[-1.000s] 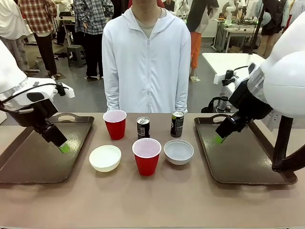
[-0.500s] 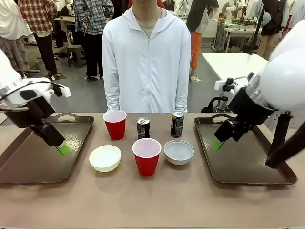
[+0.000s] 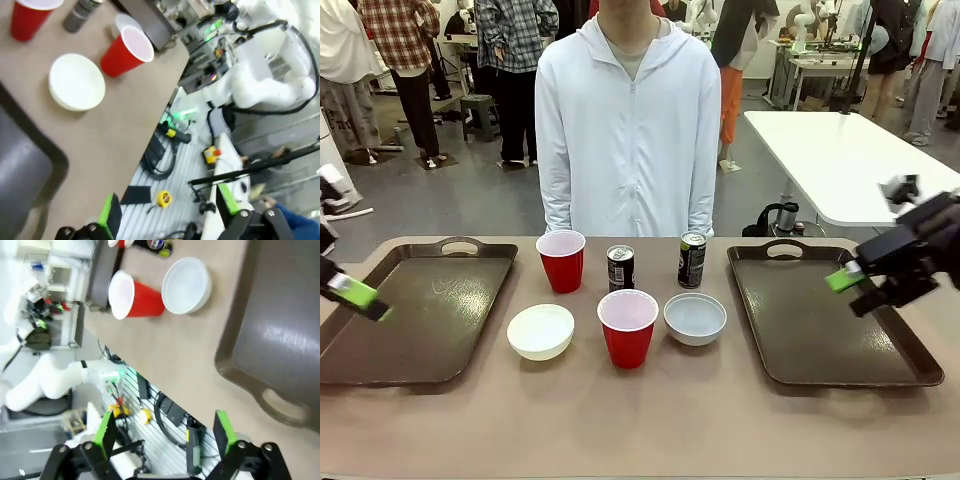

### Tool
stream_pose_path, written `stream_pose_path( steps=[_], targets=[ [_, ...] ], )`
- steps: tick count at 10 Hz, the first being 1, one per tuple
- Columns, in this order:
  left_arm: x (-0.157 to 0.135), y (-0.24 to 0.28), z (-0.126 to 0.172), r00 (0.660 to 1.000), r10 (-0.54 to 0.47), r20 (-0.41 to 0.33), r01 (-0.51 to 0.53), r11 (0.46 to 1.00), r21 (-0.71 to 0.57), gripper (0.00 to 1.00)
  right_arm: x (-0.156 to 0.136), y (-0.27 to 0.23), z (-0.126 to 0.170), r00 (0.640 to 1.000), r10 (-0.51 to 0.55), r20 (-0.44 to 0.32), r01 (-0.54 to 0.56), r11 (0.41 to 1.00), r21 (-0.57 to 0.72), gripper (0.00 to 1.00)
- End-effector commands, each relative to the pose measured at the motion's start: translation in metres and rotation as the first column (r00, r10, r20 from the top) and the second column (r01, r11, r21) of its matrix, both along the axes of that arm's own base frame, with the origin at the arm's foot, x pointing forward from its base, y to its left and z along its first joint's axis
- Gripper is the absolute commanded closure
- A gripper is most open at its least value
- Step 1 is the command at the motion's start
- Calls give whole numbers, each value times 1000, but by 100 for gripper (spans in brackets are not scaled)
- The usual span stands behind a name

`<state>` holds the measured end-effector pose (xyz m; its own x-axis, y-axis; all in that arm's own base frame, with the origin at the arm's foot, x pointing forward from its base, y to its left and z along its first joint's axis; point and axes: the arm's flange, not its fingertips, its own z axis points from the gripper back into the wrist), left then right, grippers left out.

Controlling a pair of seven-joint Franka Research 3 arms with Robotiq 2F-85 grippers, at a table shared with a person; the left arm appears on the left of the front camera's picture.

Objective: Prepare tableware on both trays.
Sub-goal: Pick up a Picnic Bowl from the table and place it on a Handle tray.

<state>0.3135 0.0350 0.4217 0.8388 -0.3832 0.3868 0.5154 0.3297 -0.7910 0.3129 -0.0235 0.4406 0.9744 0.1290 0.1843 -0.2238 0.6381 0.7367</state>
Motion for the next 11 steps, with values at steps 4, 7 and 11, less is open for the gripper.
stream_pose_path(
  steps=[4,7,11],
  targets=[
    [29,75,-15,959,247,-142,-253,967,-27,0,-25,-62,-25,969,-245,-32,247,967,67,0],
    [21,113,-11,920,357,-161,-361,933,9,0,-43,-93,-22,951,-308,-23,309,947,88,0],
    [15,141,-14,879,443,-175,-436,896,81,0,-54,-117,-13,943,-334,-4,333,938,92,0]
  ],
)
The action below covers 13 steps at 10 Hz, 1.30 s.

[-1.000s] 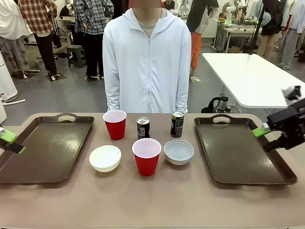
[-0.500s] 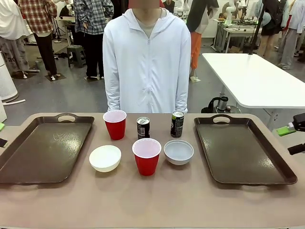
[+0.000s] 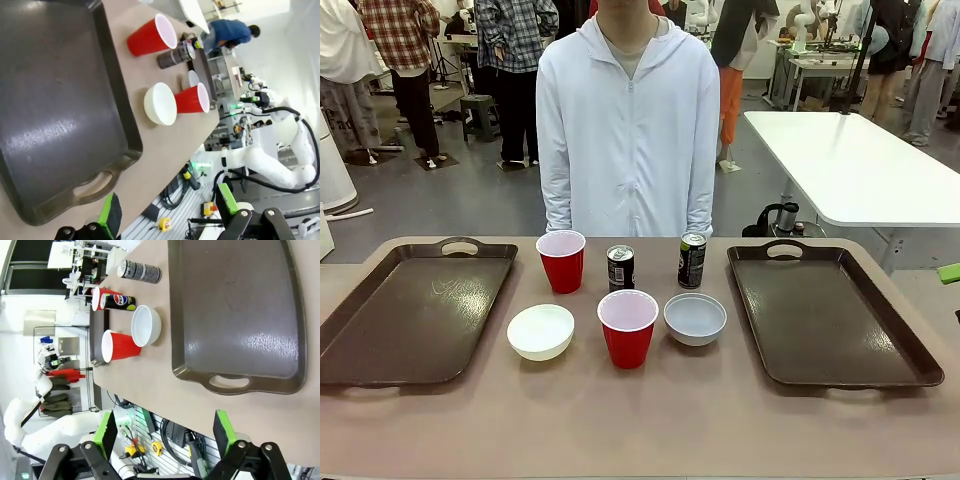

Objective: Prepare tableware on both trays.
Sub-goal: Pick up a Picnic Bowl from the table and place it on a Handle tray.

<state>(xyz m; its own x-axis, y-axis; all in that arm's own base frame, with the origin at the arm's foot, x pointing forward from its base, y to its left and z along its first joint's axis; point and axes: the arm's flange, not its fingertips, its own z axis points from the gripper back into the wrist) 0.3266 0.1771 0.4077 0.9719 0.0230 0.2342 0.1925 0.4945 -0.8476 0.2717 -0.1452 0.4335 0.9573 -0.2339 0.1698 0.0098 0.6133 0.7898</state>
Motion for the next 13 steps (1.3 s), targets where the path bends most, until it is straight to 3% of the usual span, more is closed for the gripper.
stream_pose_path(
  steps=[1,2,3,13],
  targets=[
    [1,-3,0,999,29,-34,-27,997,67,0,-13,6,-4,997,64,47,-63,998,-11,0],
    [-1,-12,4,999,25,32,-31,983,182,0,0,0,0,1000,0,0,0,1000,0,0],
    [1,2,-1,1000,14,-8,-14,1000,18,0,0,0,0,1000,0,0,0,1000,0,0],
    [1,2,-1,1000,14,-8,-14,1000,18,0,0,0,0,1000,0,0,0,1000,0,0]
  ],
)
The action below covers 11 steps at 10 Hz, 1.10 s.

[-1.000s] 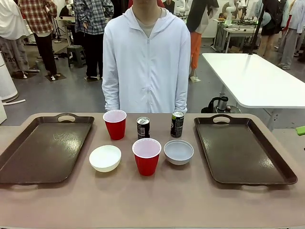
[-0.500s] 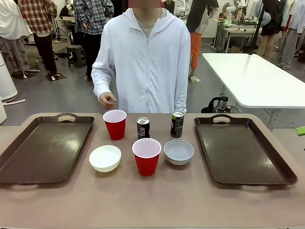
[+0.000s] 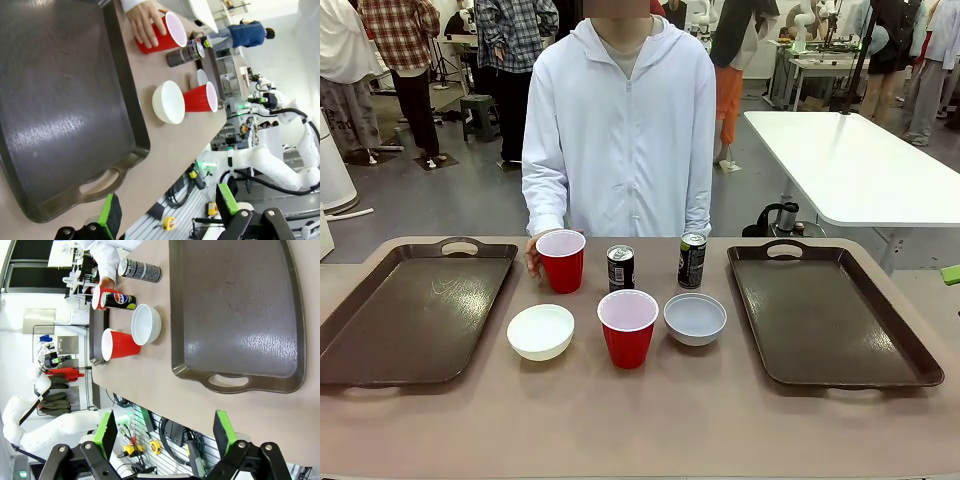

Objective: Prepare tableware on both trays.
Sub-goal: Pick up a Picnic Bowl from the table and place it on a Handle tray.

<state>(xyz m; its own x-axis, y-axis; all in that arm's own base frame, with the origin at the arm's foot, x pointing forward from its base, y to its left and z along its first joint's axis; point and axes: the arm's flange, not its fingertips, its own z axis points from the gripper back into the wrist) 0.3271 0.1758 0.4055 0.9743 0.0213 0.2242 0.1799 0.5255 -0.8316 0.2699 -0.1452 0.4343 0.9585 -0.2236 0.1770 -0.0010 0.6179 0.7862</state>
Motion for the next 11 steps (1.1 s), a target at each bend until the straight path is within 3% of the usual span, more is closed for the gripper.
stream_pose_path(
  steps=[1,3,4,7,9,11],
  targets=[
    [0,3,1,1000,7,3,-7,1000,-18,0,2,0,-1,1000,-10,-6,10,1000,6,0],
    [0,3,1,1000,7,3,-7,1000,-18,0,0,0,0,1000,0,0,0,1000,0,0],
    [0,3,1,1000,7,3,-7,1000,-18,0,13,16,12,998,49,-31,-50,997,-51,0],
    [0,3,1,1000,7,3,-7,1000,-18,0,58,74,95,987,88,-137,-120,962,-245,0],
    [0,3,1,1000,7,3,-7,1000,-18,0,86,125,131,964,81,-252,-180,899,-398,0],
    [0,3,1,1000,7,3,-7,1000,-18,0,117,198,129,926,68,-371,-266,815,-515,0]
  ],
)
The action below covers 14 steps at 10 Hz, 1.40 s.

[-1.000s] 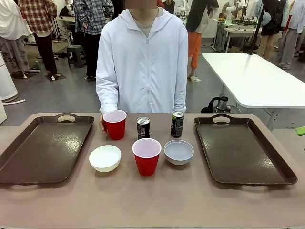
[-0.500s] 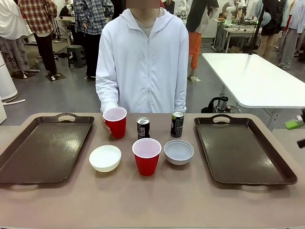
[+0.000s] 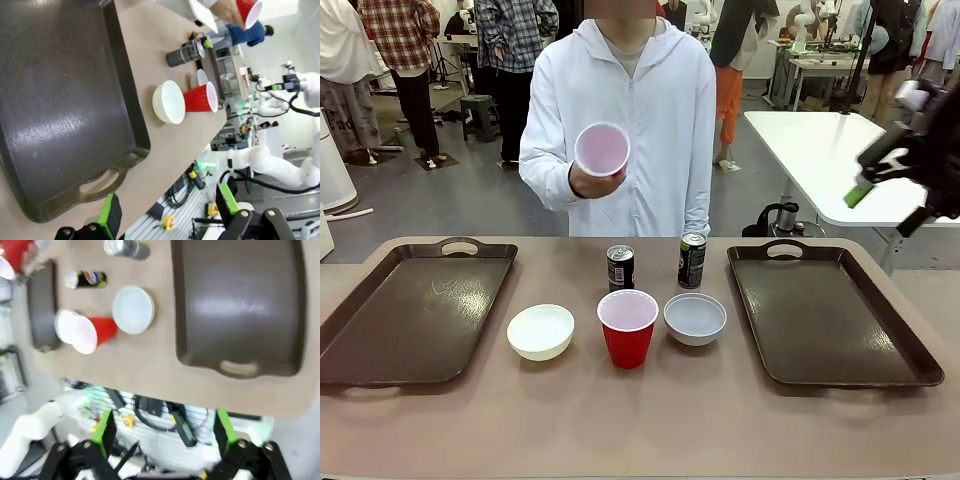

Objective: Prepare tableware on both trays.
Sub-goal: Pick up a Picnic Bowl from the table and place it on a Handle tray.

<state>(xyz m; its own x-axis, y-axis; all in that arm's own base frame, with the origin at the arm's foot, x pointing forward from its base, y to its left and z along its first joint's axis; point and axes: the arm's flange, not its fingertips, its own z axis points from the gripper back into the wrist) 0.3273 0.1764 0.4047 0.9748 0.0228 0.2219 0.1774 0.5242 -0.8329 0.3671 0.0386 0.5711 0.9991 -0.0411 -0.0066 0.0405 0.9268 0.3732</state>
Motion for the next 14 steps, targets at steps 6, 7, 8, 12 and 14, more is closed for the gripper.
stream_pose_path(
  steps=[6,7,8,12,14],
  targets=[
    [0,3,2,1000,6,5,-6,1000,-16,0,3,112,-44,999,7,-51,-22,955,-297,0],
    [0,3,2,1000,6,5,-6,1000,-16,0,-19,87,-30,991,136,7,-134,980,-147,0],
    [0,3,2,1000,6,5,-6,1000,-16,0,8,132,-43,992,46,-119,-79,953,-292,0],
    [0,3,2,1000,6,5,-6,1000,-16,0,21,127,-64,996,18,-83,-40,962,-269,0],
    [0,3,2,1000,6,5,-6,1000,-16,0,45,161,-106,999,35,-38,-43,963,-266,0]
  ],
)
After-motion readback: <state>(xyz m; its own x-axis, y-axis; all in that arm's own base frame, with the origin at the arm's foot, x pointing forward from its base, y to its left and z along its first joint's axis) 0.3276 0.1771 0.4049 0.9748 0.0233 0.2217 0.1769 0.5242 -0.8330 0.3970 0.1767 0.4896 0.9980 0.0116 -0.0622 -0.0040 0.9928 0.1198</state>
